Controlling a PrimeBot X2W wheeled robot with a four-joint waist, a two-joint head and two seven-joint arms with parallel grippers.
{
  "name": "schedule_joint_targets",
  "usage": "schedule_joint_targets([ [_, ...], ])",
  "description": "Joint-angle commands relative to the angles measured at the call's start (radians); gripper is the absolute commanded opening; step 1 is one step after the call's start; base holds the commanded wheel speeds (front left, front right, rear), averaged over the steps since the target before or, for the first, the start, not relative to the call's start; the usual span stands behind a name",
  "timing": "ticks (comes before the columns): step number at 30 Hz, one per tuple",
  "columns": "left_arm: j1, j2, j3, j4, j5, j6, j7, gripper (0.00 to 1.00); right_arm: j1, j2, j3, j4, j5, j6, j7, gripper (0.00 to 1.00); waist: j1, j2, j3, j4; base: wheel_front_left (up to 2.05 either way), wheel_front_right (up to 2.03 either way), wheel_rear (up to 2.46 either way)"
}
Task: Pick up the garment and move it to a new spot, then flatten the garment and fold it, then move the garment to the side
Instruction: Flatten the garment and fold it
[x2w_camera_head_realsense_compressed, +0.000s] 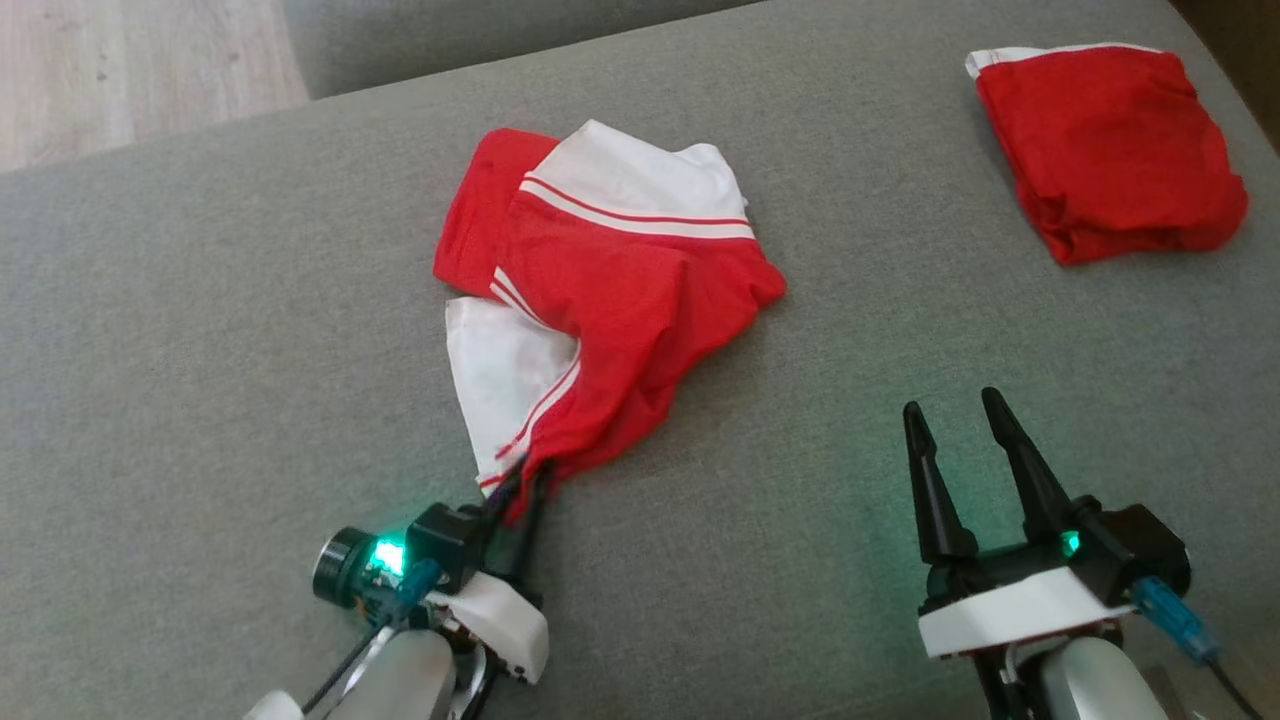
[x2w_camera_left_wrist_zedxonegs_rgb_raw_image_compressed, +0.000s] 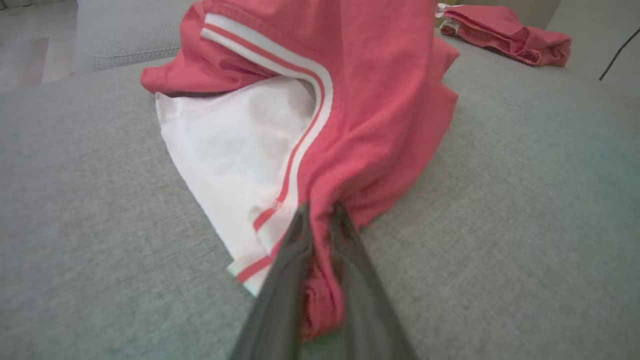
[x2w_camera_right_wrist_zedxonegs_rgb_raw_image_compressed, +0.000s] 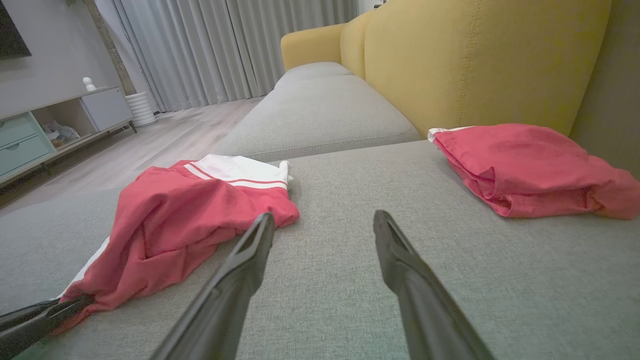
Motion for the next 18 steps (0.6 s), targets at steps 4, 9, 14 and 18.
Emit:
schedule_joint_targets([
  [4,-0.035,0.002,-0.024,-0.017,-0.004,-0.002,0.003,0.0,-0.039,-0.005,0.037,-0.029,0.011,-0.001,-0.004,1.0,-0.0001,0.0,0.008,-0.024,0.0,0.0,0.0],
  [9,-0.104,0.002,-0.168,-0.158,-0.11,-0.008,0.003,0.0,-0.05,-0.005,0.053,-0.025,0.025,-0.001,-0.004,1.0,-0.0001,0.0,0.0,-0.069,0.0,0.0,0.0],
  [14,-0.33,0.01,-0.326,-0.307,-0.262,-0.008,0.003,0.0,-0.055,-0.005,0.077,-0.024,0.042,-0.001,-0.004,1.0,-0.0001,0.0,-0.008,-0.121,0.0,0.0,0.0],
  [18,-0.589,0.052,-0.345,-0.369,-0.366,-0.008,0.017,0.0,-0.06,-0.005,0.1,-0.025,0.053,-0.001,-0.004,1.0,-0.0001,0.0,-0.013,-0.155,0.0,0.0,0.0],
])
